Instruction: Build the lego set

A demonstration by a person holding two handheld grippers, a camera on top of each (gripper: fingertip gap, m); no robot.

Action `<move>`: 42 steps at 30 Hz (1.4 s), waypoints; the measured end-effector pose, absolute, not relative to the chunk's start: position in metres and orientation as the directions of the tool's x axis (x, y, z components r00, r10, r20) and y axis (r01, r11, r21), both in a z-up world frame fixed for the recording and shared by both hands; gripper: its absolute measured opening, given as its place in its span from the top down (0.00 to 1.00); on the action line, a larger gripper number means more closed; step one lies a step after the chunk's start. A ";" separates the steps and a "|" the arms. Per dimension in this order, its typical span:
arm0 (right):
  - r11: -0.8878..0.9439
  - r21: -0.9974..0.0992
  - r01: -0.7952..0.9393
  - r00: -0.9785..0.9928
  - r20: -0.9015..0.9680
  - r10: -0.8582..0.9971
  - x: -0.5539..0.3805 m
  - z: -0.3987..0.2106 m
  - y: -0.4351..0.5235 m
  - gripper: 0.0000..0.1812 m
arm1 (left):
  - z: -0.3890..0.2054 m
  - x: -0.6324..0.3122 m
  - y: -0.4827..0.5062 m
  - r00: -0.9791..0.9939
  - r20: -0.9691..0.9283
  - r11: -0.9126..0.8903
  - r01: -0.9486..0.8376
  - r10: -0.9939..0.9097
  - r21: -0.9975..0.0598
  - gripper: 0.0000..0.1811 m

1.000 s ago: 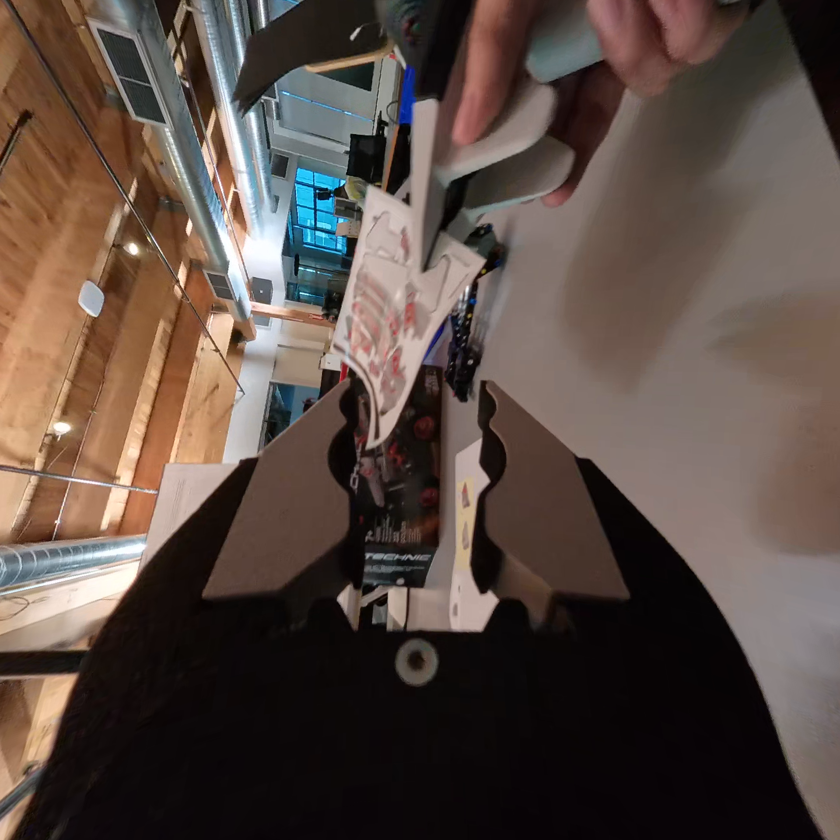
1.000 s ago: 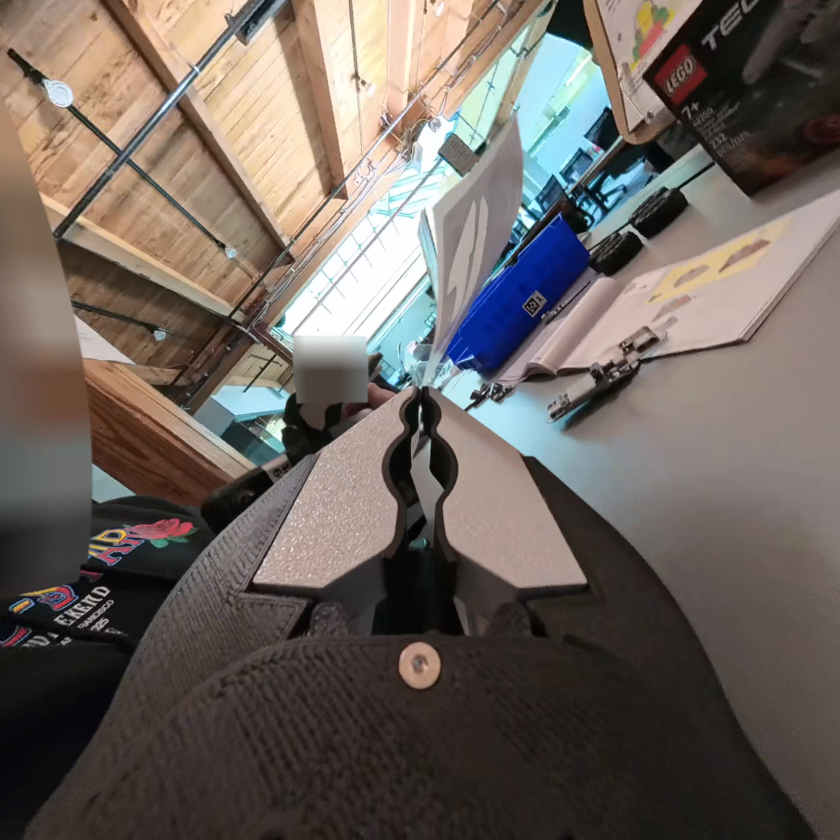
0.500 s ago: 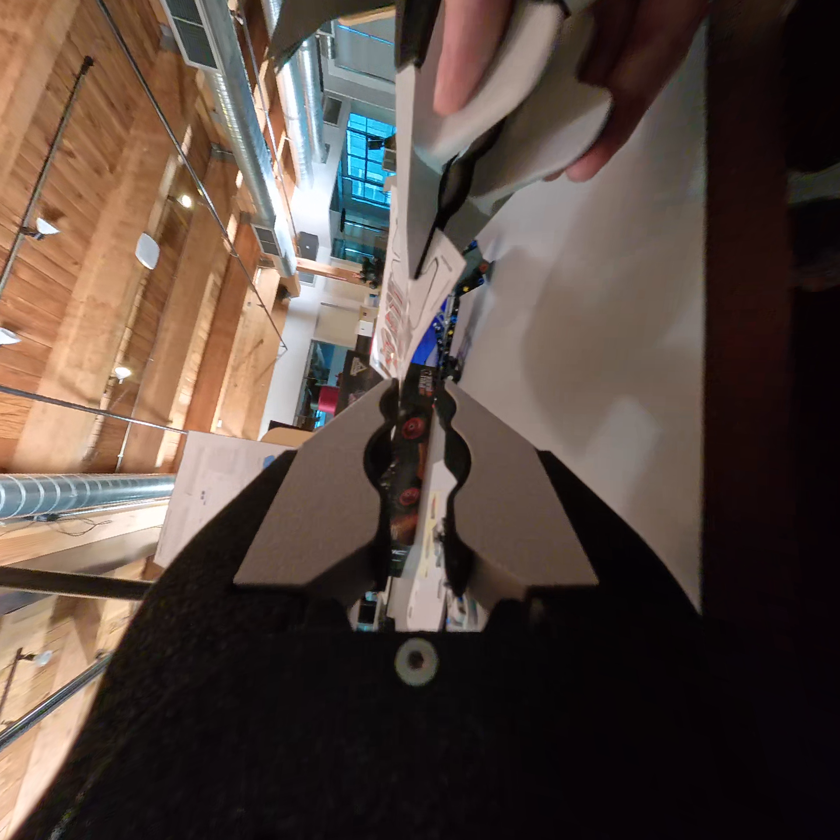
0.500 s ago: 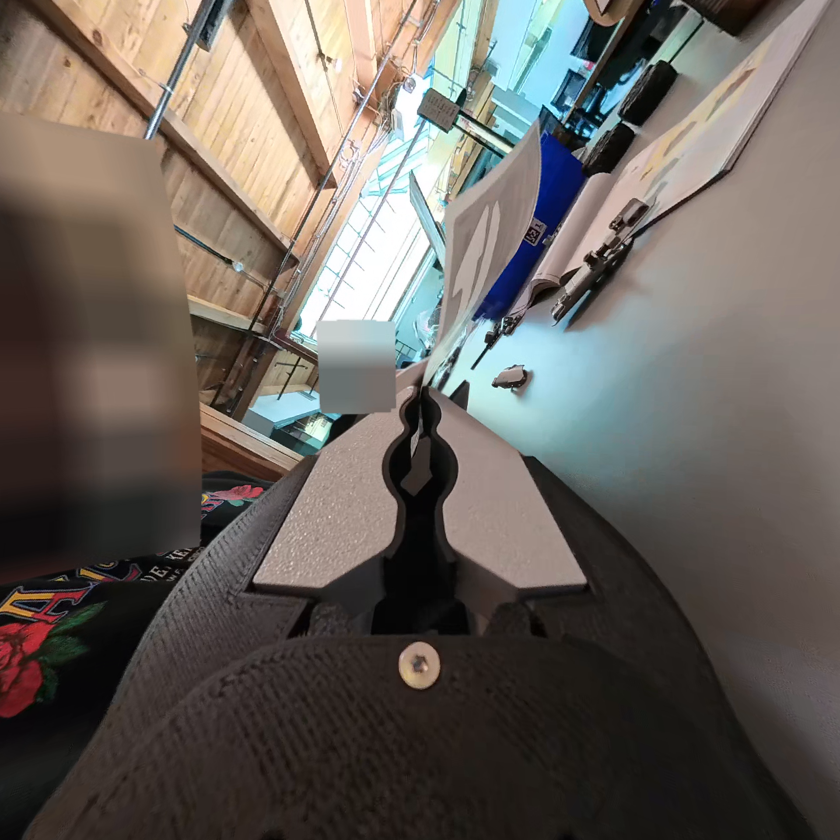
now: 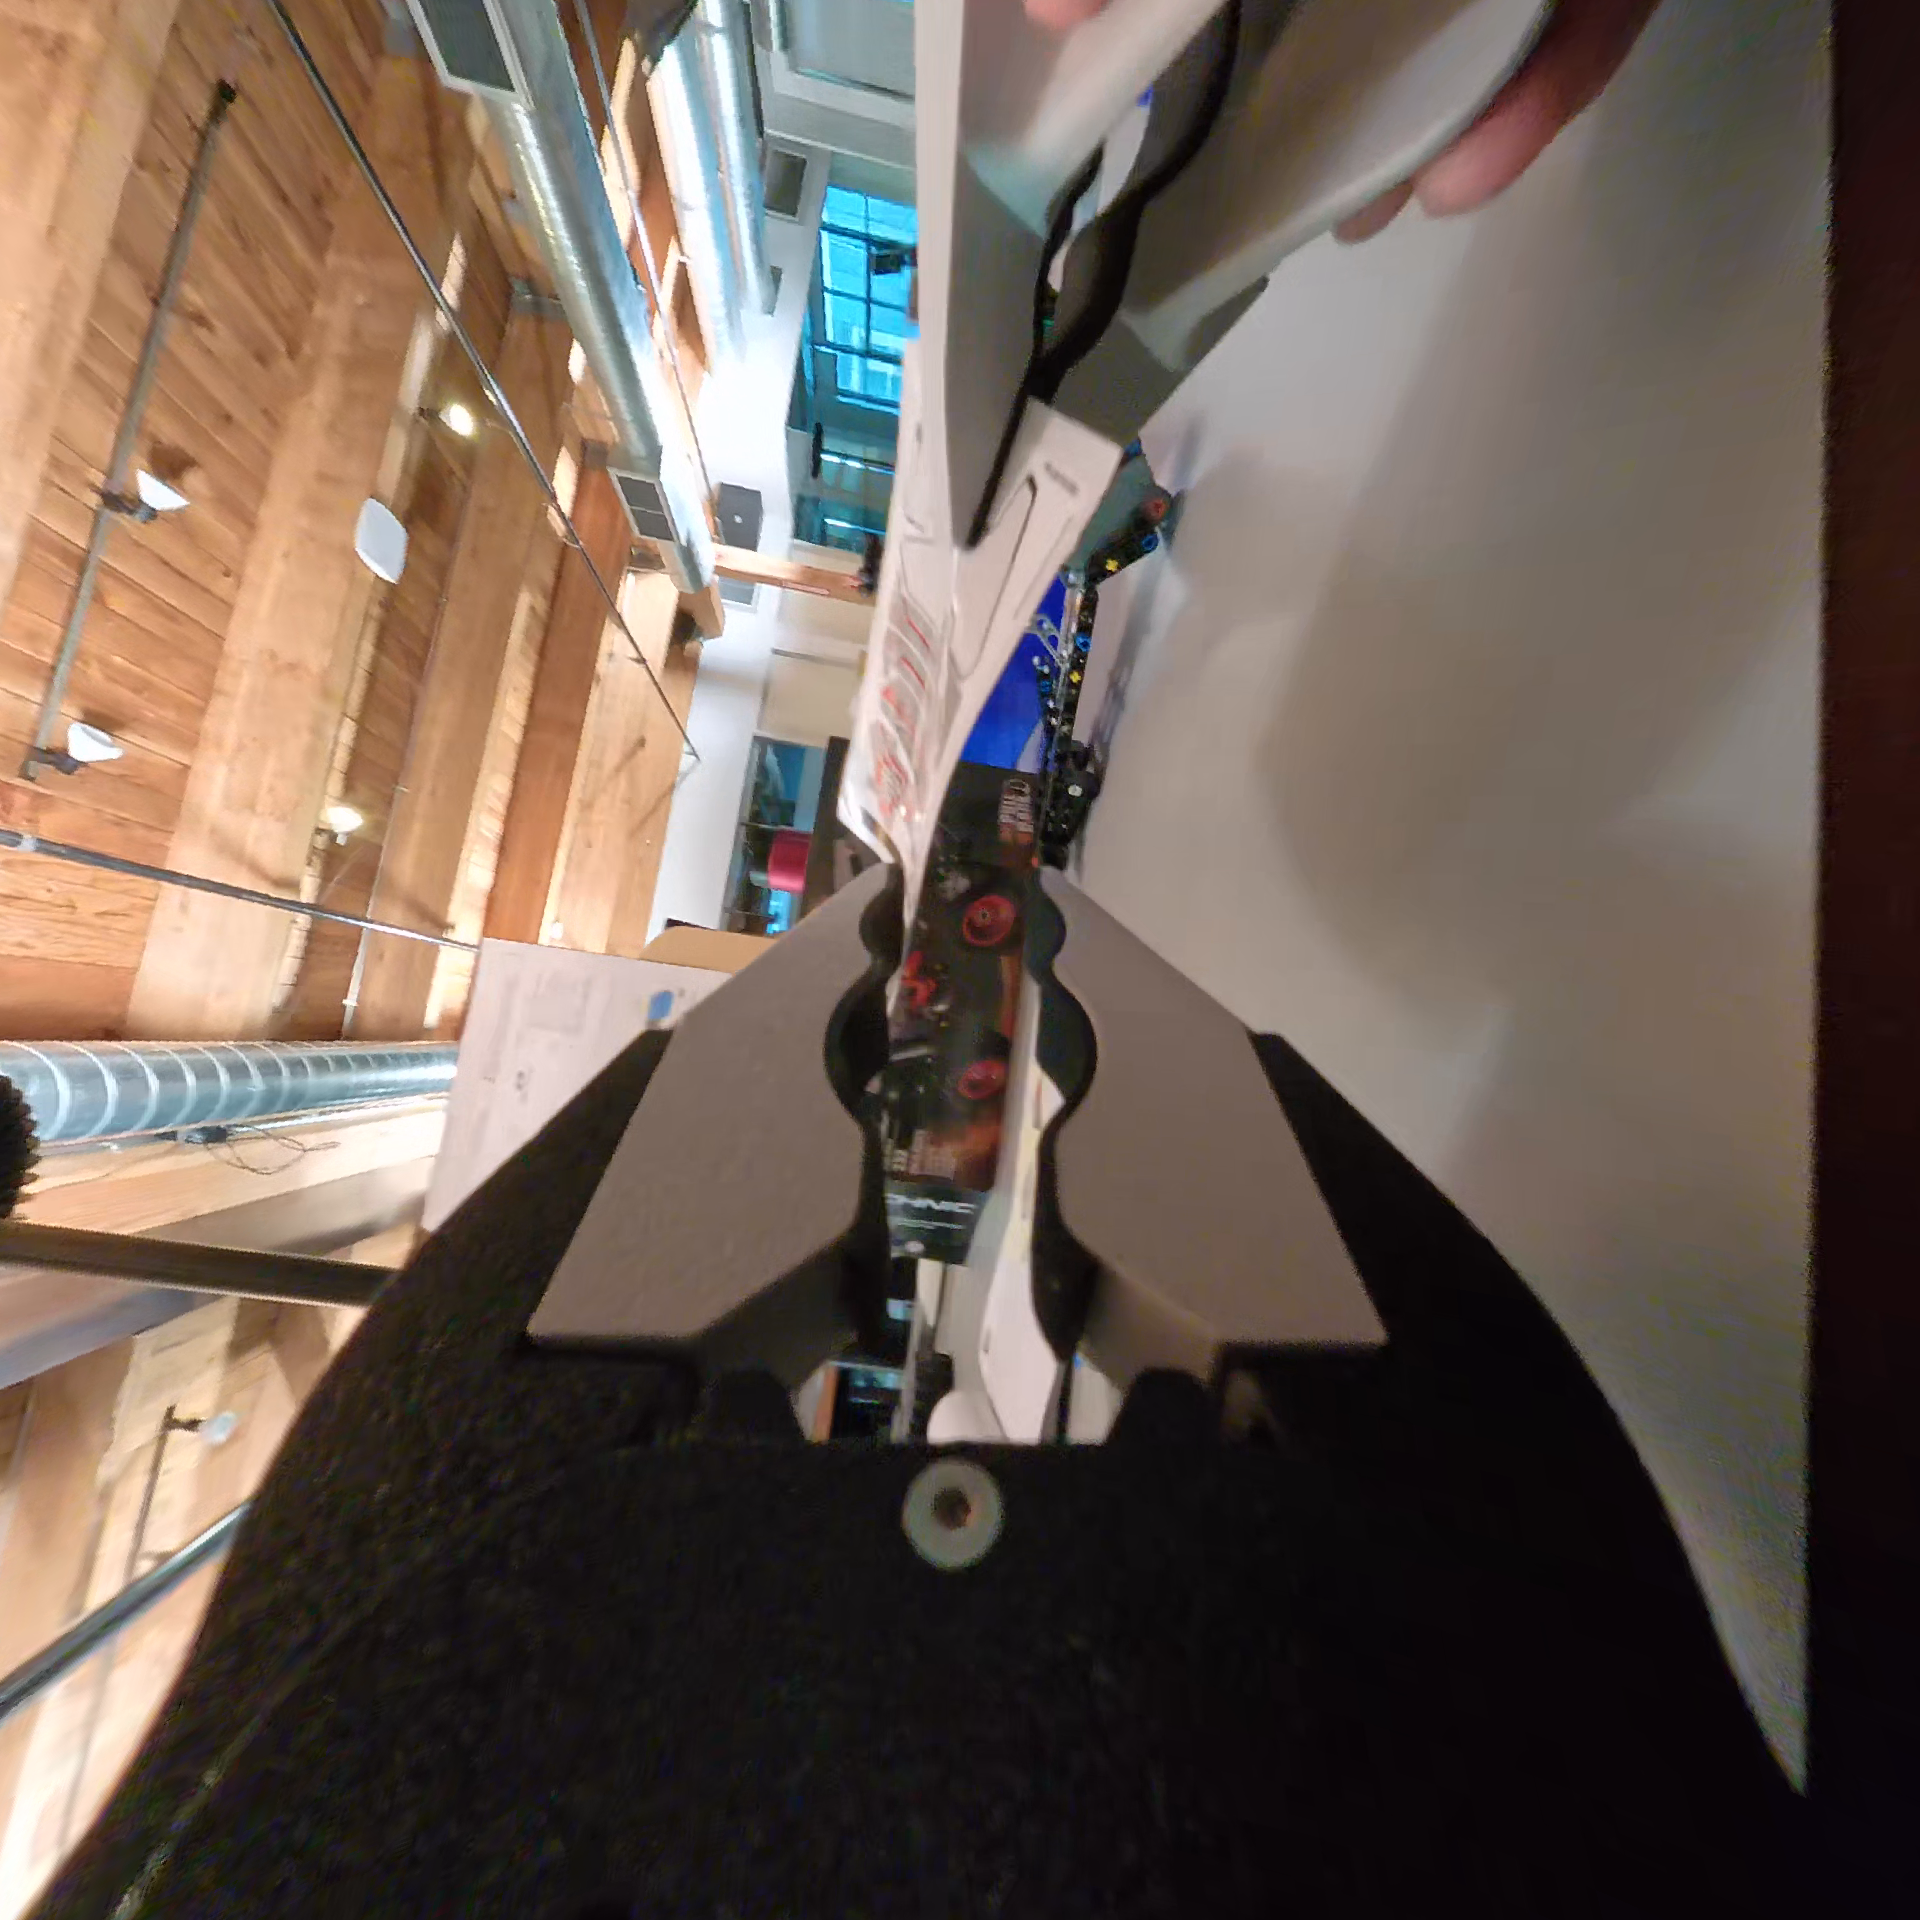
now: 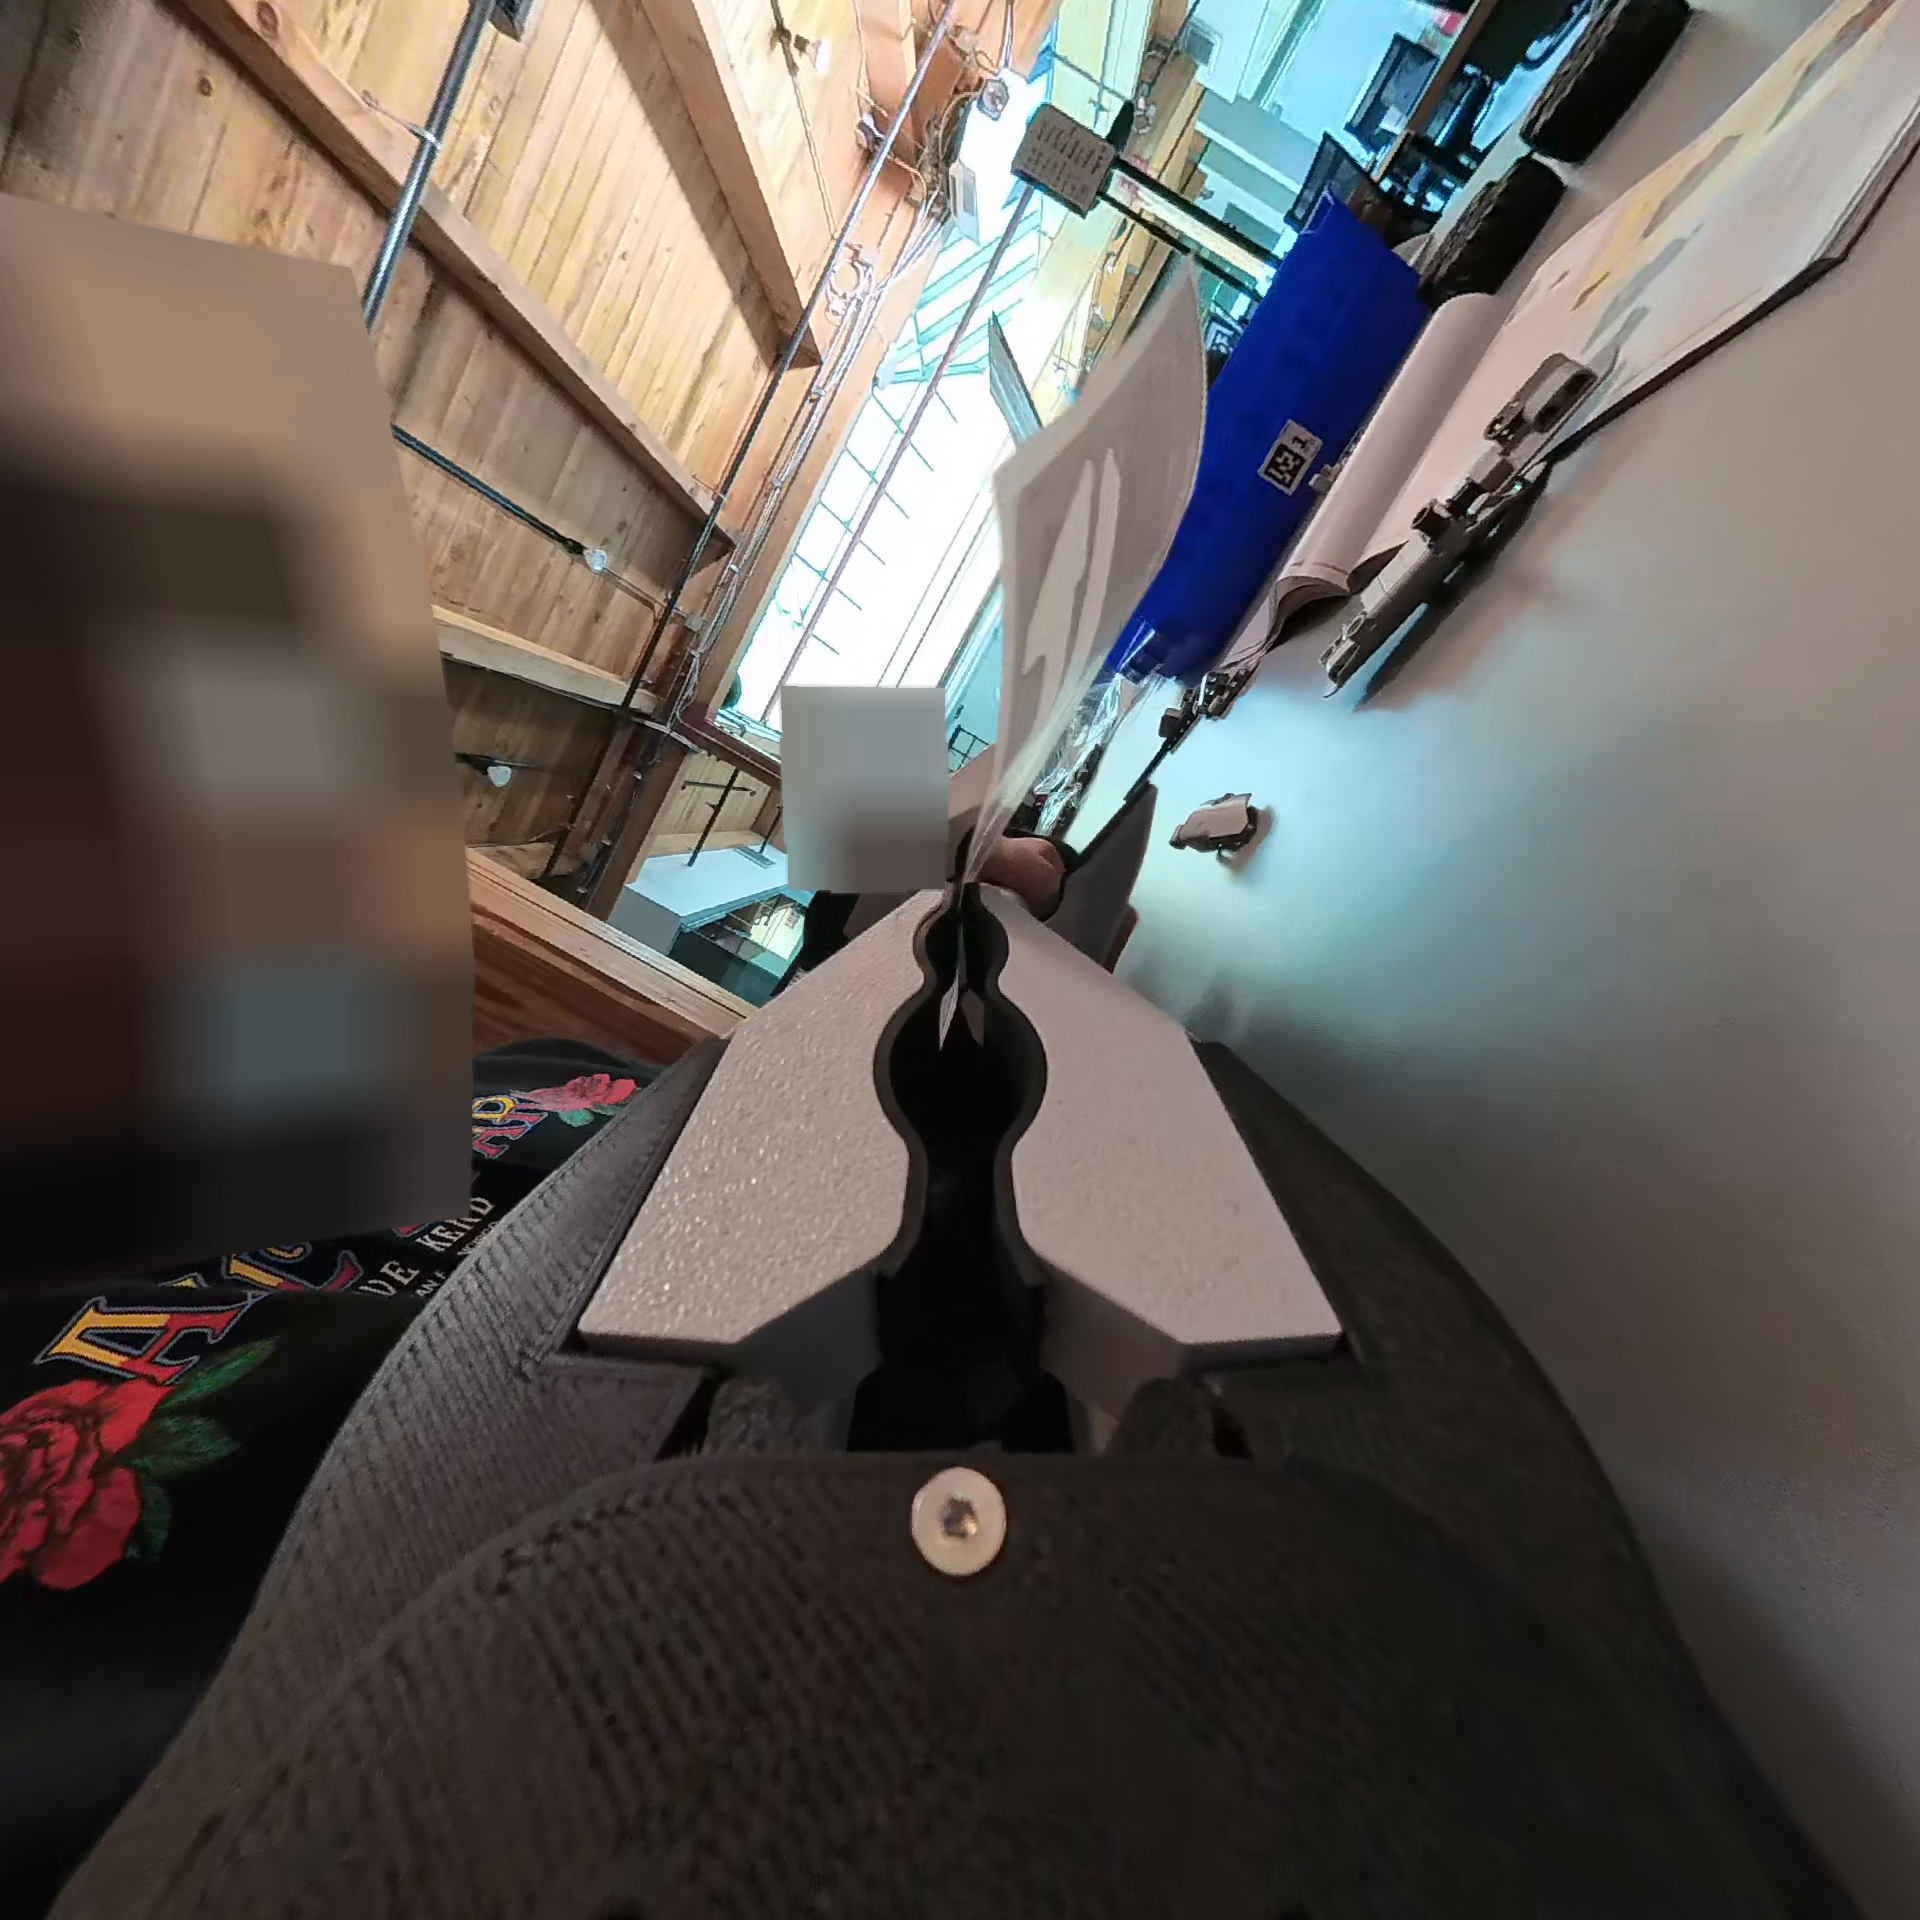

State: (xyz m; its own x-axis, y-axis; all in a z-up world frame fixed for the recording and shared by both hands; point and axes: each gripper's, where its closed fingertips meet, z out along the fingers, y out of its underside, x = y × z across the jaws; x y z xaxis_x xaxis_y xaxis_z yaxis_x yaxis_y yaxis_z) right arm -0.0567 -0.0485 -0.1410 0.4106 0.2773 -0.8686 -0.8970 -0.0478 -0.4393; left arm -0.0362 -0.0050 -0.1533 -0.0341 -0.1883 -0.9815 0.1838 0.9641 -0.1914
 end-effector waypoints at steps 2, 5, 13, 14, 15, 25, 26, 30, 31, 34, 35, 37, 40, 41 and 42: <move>-0.045 -0.441 -0.896 0.412 -0.866 0.283 -0.057 -0.139 -0.046 1.00 | -0.151 -0.038 -0.008 -0.007 -0.987 0.966 0.201 -0.163 -0.161 1.00; -0.005 -0.445 -0.895 0.425 -0.857 0.292 -0.053 -0.134 -0.044 0.96 | -0.148 -0.034 0.000 0.016 -0.988 0.977 0.155 -0.152 -0.147 1.00; 0.013 -0.461 -0.887 0.445 -0.849 0.284 -0.074 -0.133 -0.015 0.88 | -0.135 -0.025 0.024 0.110 -0.987 0.993 0.033 -0.119 -0.116 1.00; 0.017 -0.462 -0.887 0.446 -0.845 0.294 -0.076 -0.131 -0.010 0.90 | -0.135 -0.025 0.025 0.116 -0.988 0.994 0.032 -0.106 -0.103 1.00; 0.026 -0.464 -0.885 0.451 -0.843 0.292 -0.076 -0.131 -0.007 0.93 | -0.134 -0.026 0.024 0.125 -0.988 0.995 0.035 -0.092 -0.089 1.00; 0.198 -0.415 -0.888 0.457 -0.842 0.286 -0.051 -0.130 -0.007 1.00 | -0.136 -0.025 0.028 0.125 -0.990 0.998 0.025 -0.068 -0.065 1.00; 0.208 -0.401 -0.892 0.448 -0.846 0.290 -0.049 -0.129 -0.008 1.00 | -0.136 -0.025 0.029 0.128 -0.990 0.998 0.022 -0.063 -0.061 1.00; 0.222 -0.407 -0.886 0.457 -0.845 0.277 -0.047 -0.131 -0.009 1.00 | -0.138 -0.024 0.028 0.126 -0.991 0.999 0.028 -0.037 -0.033 1.00; 0.225 -0.396 -0.890 0.449 -0.848 0.283 -0.046 -0.130 -0.010 0.98 | -0.138 -0.025 0.027 0.128 -0.991 0.999 0.031 -0.028 -0.025 1.00; 0.224 -0.399 -0.889 0.451 -0.848 0.278 -0.045 -0.131 -0.010 1.00 | -0.140 -0.025 0.027 0.113 -0.993 0.999 0.035 -0.035 -0.031 1.00; 0.223 -0.409 -0.885 0.459 -0.848 0.266 -0.046 -0.133 -0.009 1.00 | -0.141 -0.025 0.027 0.107 -0.993 0.999 0.035 -0.039 -0.036 1.00; 0.234 -0.438 -0.868 0.489 -0.834 0.256 -0.046 -0.133 -0.010 1.00 | -0.147 -0.025 0.025 0.057 -0.996 0.996 0.063 -0.073 -0.069 1.00; 0.245 -0.470 -0.848 0.521 -0.822 0.229 -0.044 -0.133 -0.010 1.00 | -0.162 -0.028 0.018 -0.145 -0.959 0.956 0.130 -0.245 -0.264 0.93; 0.253 -0.478 -0.841 0.531 -0.818 0.221 -0.042 -0.132 -0.011 1.00 | -0.166 -0.032 0.015 -0.249 -0.915 0.920 0.152 -0.318 -0.361 0.87; 0.257 -0.492 -0.832 0.545 -0.813 0.206 -0.041 -0.133 -0.012 1.00 | -0.168 -0.037 0.010 -0.355 -0.851 0.869 0.171 -0.386 -0.465 0.84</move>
